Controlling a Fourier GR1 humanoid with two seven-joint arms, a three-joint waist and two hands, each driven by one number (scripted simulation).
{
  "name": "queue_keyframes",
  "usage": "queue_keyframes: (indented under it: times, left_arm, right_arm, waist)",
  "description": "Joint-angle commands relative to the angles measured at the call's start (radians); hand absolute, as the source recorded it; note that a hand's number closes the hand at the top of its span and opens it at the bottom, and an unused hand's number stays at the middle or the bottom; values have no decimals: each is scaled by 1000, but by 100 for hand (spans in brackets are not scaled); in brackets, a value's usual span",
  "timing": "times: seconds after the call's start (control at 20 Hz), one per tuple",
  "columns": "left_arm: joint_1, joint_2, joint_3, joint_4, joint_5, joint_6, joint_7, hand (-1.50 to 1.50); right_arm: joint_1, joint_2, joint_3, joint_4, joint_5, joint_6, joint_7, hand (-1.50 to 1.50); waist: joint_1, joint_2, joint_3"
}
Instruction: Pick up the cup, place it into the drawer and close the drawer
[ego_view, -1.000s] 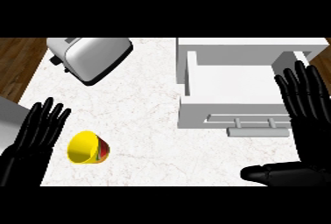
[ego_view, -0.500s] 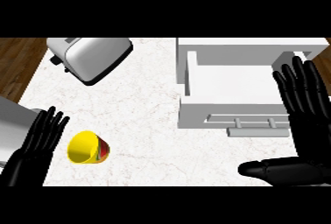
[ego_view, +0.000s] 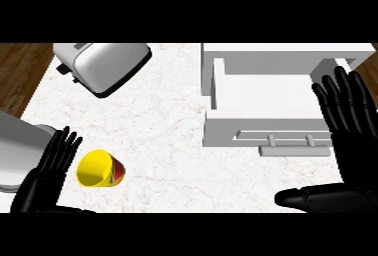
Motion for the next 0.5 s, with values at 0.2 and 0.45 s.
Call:
queue_keyframes:
  times: [0.2, 0.45]
  left_arm:
    - [-77, 11, 23, 218, -65, 6, -109, -150]
    - [-129, 2, 4, 331, -114, 21, -173, -150]
  right_arm:
    - [-24, -32, -47, -4, -48, 28, 45, -150]
    - [-14, -8, -22, -78, -33, -11, 94, -150]
  waist:
    - [-1, 0, 0]
    - [-2, 0, 0]
